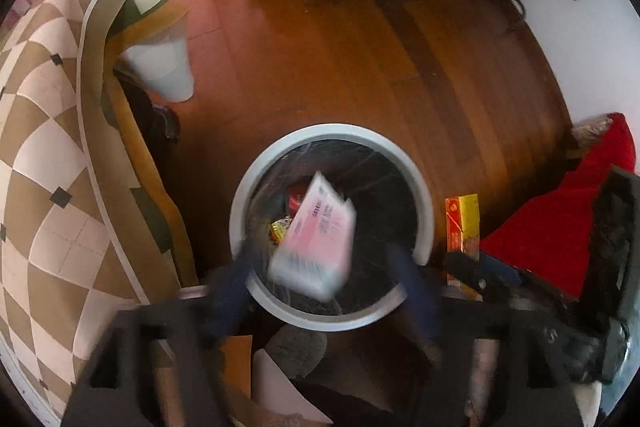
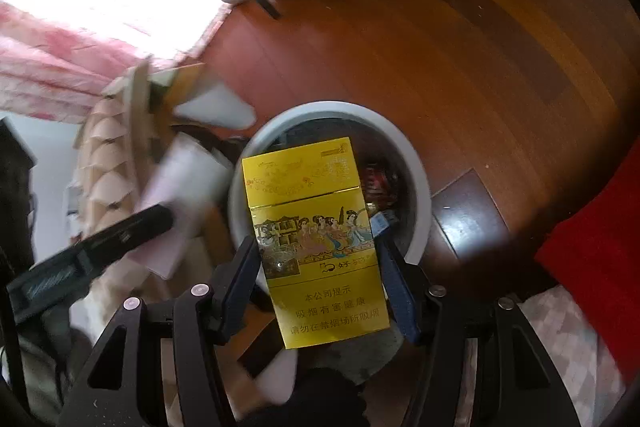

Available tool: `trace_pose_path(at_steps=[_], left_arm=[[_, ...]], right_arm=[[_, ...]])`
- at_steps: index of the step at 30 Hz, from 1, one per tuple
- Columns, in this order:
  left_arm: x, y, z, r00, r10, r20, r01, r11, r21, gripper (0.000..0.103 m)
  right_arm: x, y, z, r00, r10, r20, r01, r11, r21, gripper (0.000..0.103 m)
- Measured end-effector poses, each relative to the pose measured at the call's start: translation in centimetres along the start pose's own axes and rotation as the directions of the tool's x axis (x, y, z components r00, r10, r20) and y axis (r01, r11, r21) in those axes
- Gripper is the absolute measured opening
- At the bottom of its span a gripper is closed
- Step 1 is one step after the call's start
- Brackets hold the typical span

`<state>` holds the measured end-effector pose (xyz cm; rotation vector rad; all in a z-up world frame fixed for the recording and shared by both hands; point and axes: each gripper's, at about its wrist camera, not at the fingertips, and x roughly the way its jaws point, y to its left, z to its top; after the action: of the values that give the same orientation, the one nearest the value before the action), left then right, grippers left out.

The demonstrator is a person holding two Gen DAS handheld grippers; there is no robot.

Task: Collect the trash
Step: 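Carry both boxes over the bin and open both grippers to drop them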

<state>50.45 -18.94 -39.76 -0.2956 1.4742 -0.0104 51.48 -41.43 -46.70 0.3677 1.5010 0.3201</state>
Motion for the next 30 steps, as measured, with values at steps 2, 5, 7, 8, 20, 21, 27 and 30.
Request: trace_pose_path(at_steps=[2,5,7,8,20,21,27,30], left_arm=[[0.0,0.4,-0.1,1.0,0.025,0.009,-0.025,1.0,-0.001,0.101],[-0.2,0.9,-0.8,0.996,0.085,0.026,-0.085,0.996,-0.005,0.101],[-0.2,1.1,-1.3,0.99,0.134,0.048,-0.134,0.991,-0.004,0.101],[-0.4,1.1,-1.7,0.984,0.169,0.061,-0.17,0.986,-0.002,0.101],[-0.2,1.3,-3.2,0.967,0.24,0.085,-0.241,0.97,0.002,0.101],[-0.6,1.1,-3.5,0.967,0.239,0.09,-0.241,0.971,0.003,0.101],[-3.3,0.3,-4.3,0.967,0.218,0.134,-0.22,0.975,0.005,0.101],[-5.4,-0.3,-4.8,0.963,0.209,0.168,-0.214,0.977,0.012,0.101]], right_arm=[[1.1,-0.6,0.5,0.999,-0.016,-0.034,0.017,1.0,0.014,0.075],[2.2,-1.4,1.2,0.998,-0.038,-0.05,0.039,0.999,0.015,0.101],[2.4,-1.2,1.2,0.996,-0.082,-0.046,0.082,0.997,-0.004,0.101],[2.4,-1.0,1.1,0.993,-0.105,-0.048,0.105,0.994,-0.016,0.103],[1.6,-0.4,-1.7,0.962,-0.269,-0.043,0.265,0.961,-0.076,0.103],[1.2,-0.3,-1.9,0.96,-0.279,-0.038,0.275,0.958,-0.079,0.103],[-1.9,0.7,-2.7,0.961,-0.277,0.008,0.276,0.959,-0.068,0.103],[-4.3,1.2,-3.2,0.963,-0.268,0.036,0.27,0.961,-0.066,0.103]])
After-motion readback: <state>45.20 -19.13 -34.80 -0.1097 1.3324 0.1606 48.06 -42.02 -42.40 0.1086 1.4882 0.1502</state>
